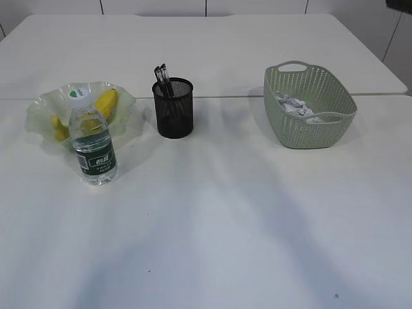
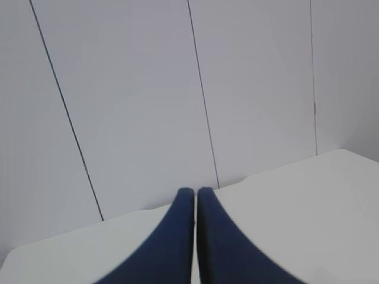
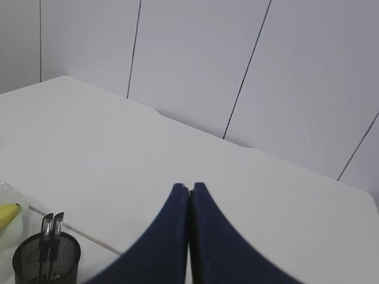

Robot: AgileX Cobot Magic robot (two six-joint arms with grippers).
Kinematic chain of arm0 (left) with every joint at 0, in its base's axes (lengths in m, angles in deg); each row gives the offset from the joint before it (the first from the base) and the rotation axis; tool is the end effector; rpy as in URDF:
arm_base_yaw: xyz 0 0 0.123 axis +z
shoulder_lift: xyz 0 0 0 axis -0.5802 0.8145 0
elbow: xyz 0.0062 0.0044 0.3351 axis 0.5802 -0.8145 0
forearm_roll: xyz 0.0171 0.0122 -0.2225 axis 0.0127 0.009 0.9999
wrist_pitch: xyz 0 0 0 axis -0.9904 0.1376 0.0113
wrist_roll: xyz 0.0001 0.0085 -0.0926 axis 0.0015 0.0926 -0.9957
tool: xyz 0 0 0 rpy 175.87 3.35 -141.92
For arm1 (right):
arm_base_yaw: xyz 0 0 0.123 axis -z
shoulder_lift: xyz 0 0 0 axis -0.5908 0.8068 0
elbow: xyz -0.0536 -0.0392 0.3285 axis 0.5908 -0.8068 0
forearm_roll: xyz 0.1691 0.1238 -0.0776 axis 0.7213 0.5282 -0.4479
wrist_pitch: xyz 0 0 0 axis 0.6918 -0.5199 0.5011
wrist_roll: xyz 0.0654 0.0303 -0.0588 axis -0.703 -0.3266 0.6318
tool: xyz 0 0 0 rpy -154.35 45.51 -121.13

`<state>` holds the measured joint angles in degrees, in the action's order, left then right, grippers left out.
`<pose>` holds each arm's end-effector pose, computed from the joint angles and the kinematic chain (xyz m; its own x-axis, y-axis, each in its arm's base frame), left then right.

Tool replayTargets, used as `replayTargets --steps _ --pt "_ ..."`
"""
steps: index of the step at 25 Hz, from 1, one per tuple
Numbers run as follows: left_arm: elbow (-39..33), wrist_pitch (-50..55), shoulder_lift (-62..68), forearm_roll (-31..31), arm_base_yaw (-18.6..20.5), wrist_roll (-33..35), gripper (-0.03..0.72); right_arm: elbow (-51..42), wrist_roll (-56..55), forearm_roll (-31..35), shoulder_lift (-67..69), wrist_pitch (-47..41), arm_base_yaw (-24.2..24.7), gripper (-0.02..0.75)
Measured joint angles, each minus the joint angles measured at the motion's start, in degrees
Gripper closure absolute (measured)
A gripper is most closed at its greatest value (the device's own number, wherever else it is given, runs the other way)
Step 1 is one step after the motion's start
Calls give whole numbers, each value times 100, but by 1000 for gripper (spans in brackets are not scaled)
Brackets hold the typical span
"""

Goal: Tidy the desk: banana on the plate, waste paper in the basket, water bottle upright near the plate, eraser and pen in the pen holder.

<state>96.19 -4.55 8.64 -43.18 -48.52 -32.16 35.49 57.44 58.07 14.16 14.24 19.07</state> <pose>0.3639 -0.0833 0.4760 0.1498 0.1136 -0.9822 0.1957 0.9703 0.1420 0.3168 0.0988 0.4509 -0.0207 -0.2989 -0.9541 -0.3235 0.9049 -0.2765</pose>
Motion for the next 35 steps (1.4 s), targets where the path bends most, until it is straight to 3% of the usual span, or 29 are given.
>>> replayTargets --steps 6,16,35 --pt "-345 252 -571 0 133 158 712 -341 142 0 -609 -35 0 754" --pt "-1681 309 -2137 3 704 194 712 -1098 177 0 -1358 -166 0 754" --pt "-4353 477 -4822 71 721 194 712 -2659 191 0 -3076 -718 0 754"
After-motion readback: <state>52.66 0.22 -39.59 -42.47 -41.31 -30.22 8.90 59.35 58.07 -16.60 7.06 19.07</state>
